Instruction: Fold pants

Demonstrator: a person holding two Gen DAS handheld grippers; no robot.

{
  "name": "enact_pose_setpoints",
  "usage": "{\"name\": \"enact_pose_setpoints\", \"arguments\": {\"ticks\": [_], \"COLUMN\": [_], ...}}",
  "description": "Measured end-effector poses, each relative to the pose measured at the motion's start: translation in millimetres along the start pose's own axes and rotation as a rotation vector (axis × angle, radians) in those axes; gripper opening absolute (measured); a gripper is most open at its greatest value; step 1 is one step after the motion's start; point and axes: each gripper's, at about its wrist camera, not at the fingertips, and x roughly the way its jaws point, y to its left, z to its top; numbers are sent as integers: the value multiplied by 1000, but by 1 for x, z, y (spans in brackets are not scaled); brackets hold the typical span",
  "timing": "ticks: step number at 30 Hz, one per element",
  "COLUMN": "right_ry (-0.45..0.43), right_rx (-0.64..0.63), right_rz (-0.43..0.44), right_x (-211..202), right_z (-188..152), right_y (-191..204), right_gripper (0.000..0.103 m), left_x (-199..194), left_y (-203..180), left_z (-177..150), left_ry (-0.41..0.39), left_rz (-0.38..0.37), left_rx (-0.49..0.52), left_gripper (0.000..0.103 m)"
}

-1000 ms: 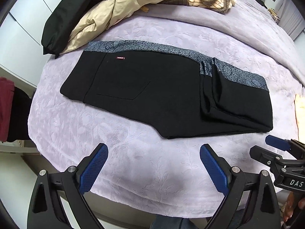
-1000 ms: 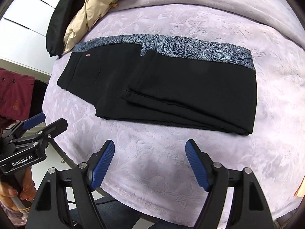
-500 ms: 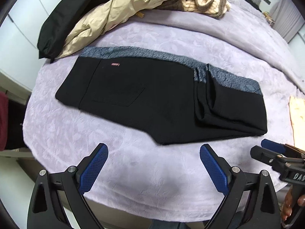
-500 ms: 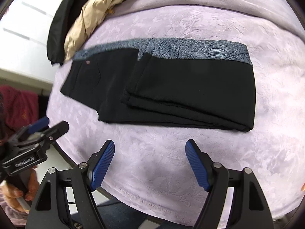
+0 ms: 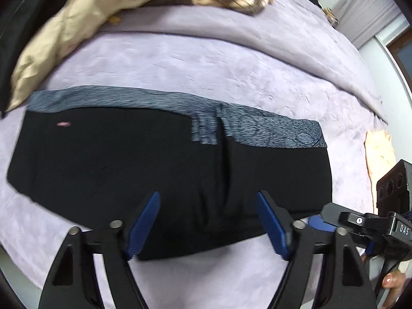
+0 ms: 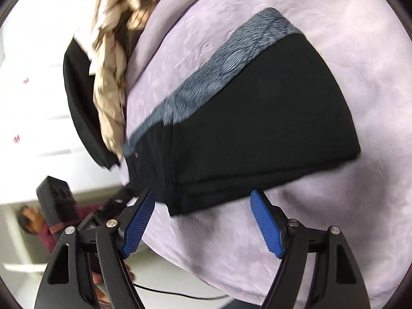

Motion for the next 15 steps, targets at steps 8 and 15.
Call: {"name": "enact_pose_setpoints", "arguments": {"ticks": [8, 15], "right_ry": [2, 2], "right_rx": [112, 164], "right_rz": [38, 74], "right_x": [10, 17], "right_z": [13, 18], "right_y": [-27, -45], "right_gripper": [67, 60], "left_x": [37, 52], "left_y": [-25, -33], "left_z": [10, 6], "left_ry": [73, 103], "left_rz": [-37, -7], "left_rx": [68, 86], "left_gripper": [55, 51]}}
